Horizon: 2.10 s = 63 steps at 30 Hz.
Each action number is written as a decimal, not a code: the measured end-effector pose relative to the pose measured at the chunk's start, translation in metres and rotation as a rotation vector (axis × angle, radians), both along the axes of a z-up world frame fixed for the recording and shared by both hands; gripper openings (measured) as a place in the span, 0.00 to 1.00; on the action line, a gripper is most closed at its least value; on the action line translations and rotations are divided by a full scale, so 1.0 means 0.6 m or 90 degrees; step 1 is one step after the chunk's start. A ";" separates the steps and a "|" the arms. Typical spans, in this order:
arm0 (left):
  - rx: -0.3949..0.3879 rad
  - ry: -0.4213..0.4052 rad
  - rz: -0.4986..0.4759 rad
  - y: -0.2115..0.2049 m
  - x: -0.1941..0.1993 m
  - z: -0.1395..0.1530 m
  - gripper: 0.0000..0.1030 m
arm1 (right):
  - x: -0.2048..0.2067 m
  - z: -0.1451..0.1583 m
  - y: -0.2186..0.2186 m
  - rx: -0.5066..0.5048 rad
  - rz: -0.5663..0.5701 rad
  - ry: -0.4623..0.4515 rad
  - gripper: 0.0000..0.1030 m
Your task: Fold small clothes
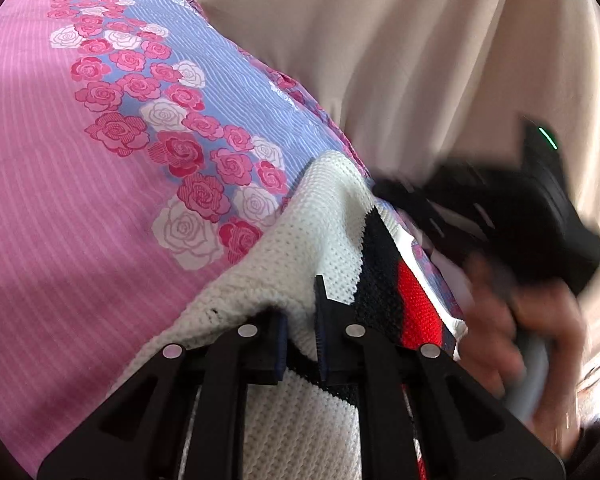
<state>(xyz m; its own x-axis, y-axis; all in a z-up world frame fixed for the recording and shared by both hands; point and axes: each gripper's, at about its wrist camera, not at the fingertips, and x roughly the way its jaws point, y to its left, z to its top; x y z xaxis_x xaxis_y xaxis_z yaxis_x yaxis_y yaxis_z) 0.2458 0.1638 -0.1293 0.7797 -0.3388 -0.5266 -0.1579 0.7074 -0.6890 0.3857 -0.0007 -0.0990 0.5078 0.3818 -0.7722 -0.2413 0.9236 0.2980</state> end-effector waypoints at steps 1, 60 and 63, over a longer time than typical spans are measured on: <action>0.000 0.001 0.000 -0.001 0.003 0.000 0.11 | -0.022 0.004 -0.023 -0.004 -0.019 -0.006 0.04; 0.082 0.284 -0.089 0.128 -0.422 0.044 0.92 | -0.909 -0.092 -0.374 0.154 -0.310 0.224 0.46; 0.078 0.280 -0.107 0.111 -0.400 0.049 0.53 | -0.875 -0.094 -0.365 0.165 -0.323 0.200 0.31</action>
<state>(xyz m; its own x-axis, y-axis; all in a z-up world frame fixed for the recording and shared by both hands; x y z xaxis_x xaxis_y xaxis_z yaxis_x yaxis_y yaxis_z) 0.0060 0.2306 -0.0997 0.4140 -0.3564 -0.8376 -0.2922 0.8194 -0.4932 -0.1396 -0.2200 -0.1554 0.4391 0.3478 -0.8284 0.3406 0.7888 0.5117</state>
